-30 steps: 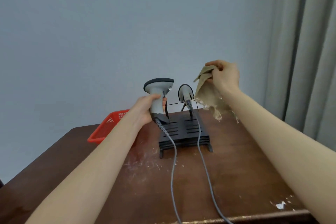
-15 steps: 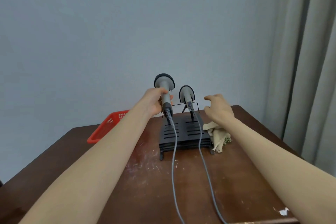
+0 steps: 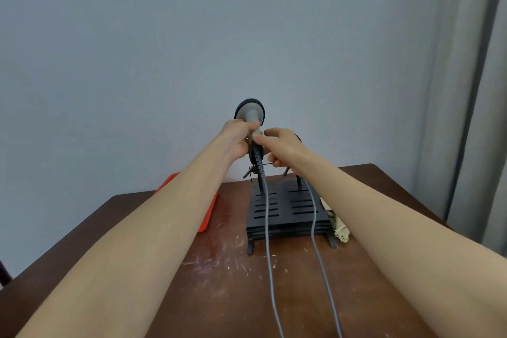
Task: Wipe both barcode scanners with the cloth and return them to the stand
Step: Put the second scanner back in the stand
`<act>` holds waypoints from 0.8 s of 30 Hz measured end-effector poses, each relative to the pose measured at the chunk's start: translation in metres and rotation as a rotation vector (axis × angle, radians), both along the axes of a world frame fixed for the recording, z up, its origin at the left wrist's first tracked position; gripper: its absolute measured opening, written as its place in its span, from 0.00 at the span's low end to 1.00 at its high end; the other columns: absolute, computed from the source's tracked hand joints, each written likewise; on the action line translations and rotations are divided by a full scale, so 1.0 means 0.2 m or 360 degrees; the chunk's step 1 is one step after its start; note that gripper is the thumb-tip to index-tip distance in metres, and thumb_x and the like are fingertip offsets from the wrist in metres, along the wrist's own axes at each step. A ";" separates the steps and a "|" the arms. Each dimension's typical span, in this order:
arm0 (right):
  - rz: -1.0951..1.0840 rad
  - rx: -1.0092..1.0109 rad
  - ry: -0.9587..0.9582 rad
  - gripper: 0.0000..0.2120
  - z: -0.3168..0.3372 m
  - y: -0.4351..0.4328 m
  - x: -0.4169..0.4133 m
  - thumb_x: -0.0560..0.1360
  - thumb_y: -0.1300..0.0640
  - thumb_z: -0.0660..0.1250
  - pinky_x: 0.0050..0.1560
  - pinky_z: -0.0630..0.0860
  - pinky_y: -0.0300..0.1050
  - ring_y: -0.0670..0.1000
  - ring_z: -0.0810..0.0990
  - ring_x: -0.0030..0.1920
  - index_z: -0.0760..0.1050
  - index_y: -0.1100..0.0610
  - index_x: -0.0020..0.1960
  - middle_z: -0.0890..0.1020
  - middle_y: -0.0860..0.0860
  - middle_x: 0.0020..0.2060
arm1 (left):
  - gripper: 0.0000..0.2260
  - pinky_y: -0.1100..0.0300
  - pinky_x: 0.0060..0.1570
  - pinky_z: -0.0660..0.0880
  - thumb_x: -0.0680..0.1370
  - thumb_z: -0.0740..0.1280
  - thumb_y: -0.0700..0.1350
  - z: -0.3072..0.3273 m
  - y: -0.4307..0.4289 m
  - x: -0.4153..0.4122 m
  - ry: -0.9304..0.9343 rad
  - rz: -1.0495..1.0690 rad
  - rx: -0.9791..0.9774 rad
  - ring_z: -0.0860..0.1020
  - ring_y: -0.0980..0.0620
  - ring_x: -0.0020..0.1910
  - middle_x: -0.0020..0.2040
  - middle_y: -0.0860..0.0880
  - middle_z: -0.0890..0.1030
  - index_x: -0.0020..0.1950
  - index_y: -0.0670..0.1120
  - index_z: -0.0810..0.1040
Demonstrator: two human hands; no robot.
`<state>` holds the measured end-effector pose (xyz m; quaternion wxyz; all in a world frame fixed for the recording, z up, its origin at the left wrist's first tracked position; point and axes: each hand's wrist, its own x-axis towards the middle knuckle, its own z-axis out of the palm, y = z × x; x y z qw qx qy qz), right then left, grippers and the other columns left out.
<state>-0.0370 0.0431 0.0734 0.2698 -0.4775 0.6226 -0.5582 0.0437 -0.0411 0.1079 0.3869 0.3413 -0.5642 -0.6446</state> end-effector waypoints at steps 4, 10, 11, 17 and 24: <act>-0.0055 -0.0050 0.0057 0.21 0.04 -0.10 0.00 0.75 0.51 0.66 0.23 0.66 0.36 0.46 0.69 0.27 0.69 0.55 0.65 0.75 0.50 0.33 | 0.13 0.47 0.54 0.75 0.78 0.60 0.32 0.05 -0.06 -0.05 0.0006 -0.0017 -0.0015 0.75 0.42 0.51 0.45 0.40 0.74 0.62 0.33 0.70; -0.0125 -0.0093 0.0018 0.20 0.11 -0.21 -0.01 0.72 0.52 0.66 0.25 0.63 0.40 0.48 0.69 0.29 0.70 0.55 0.62 0.75 0.51 0.35 | 0.10 0.47 0.55 0.73 0.78 0.60 0.31 0.14 -0.09 -0.08 0.0054 -0.0061 0.0015 0.75 0.41 0.52 0.51 0.37 0.74 0.59 0.33 0.70; -0.0118 -0.0108 0.0012 0.18 0.12 -0.22 -0.02 0.72 0.53 0.66 0.25 0.63 0.40 0.48 0.69 0.29 0.71 0.55 0.61 0.75 0.51 0.35 | 0.09 0.48 0.56 0.74 0.77 0.60 0.31 0.15 -0.09 -0.07 0.0086 -0.0068 0.0016 0.75 0.40 0.52 0.51 0.37 0.74 0.58 0.33 0.70; -0.0166 -0.0164 0.0120 0.12 0.13 -0.26 -0.01 0.72 0.53 0.64 0.27 0.64 0.40 0.50 0.71 0.32 0.75 0.56 0.53 0.76 0.51 0.36 | 0.09 0.55 0.44 0.75 0.79 0.59 0.35 0.11 -0.09 -0.05 0.0201 -0.0085 -0.0007 0.78 0.44 0.44 0.46 0.38 0.77 0.57 0.33 0.71; -0.0308 -0.0027 0.0173 0.16 -0.03 -0.33 -0.03 0.69 0.52 0.65 0.37 0.68 0.47 0.54 0.72 0.35 0.76 0.62 0.51 0.74 0.53 0.32 | 0.18 0.56 0.55 0.75 0.78 0.58 0.36 -0.33 -0.25 -0.01 -0.0401 0.0367 -0.0436 0.77 0.46 0.57 0.62 0.42 0.77 0.69 0.40 0.68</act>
